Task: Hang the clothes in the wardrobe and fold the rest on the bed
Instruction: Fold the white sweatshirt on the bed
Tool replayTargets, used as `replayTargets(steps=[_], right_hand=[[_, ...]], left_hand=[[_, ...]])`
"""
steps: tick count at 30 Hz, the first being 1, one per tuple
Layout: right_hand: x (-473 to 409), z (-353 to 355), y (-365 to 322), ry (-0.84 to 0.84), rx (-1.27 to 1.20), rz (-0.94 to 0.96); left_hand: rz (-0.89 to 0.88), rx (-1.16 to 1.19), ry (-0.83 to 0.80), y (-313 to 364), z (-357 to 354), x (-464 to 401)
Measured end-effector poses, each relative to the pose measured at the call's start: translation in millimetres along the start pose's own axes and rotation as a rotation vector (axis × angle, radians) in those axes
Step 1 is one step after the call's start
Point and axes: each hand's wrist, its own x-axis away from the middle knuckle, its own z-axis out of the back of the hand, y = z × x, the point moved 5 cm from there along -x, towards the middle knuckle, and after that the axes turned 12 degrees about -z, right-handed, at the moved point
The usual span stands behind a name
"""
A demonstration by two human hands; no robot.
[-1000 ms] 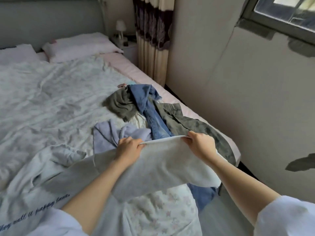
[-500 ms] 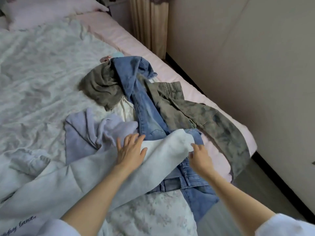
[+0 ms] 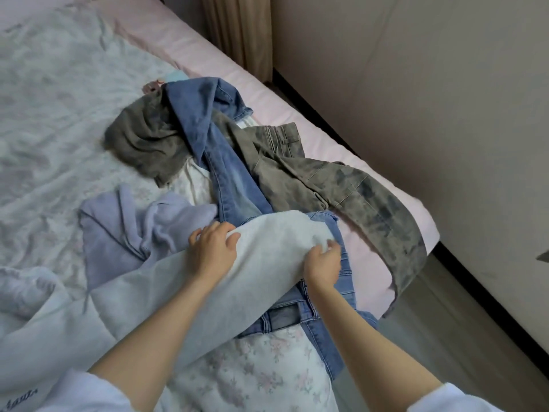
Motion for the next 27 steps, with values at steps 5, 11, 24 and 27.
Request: replayTargets(steps=[5, 11, 24, 27], right_hand=[[6.7, 43.1, -0.4, 0.223, 0.288, 0.511], [-2.9, 19.9, 21.6, 0.191, 0.809, 0.436], [180.1, -156.1, 23.9, -0.226, 0.902, 0.893], [233.2, -202.1, 37.6, -0.333, 0.907, 0.993]], left_hand=[[-0.088, -0.009, 0.085, 26.5, 1.9, -0.8], [0.029, -0.108, -0.104, 7.7, -5.0, 19.4], [0.462, -0.174, -0.057, -190.6, 113.2, 177.6], [0.532, -0.153, -0.025, -240.0, 144.2, 217.9]])
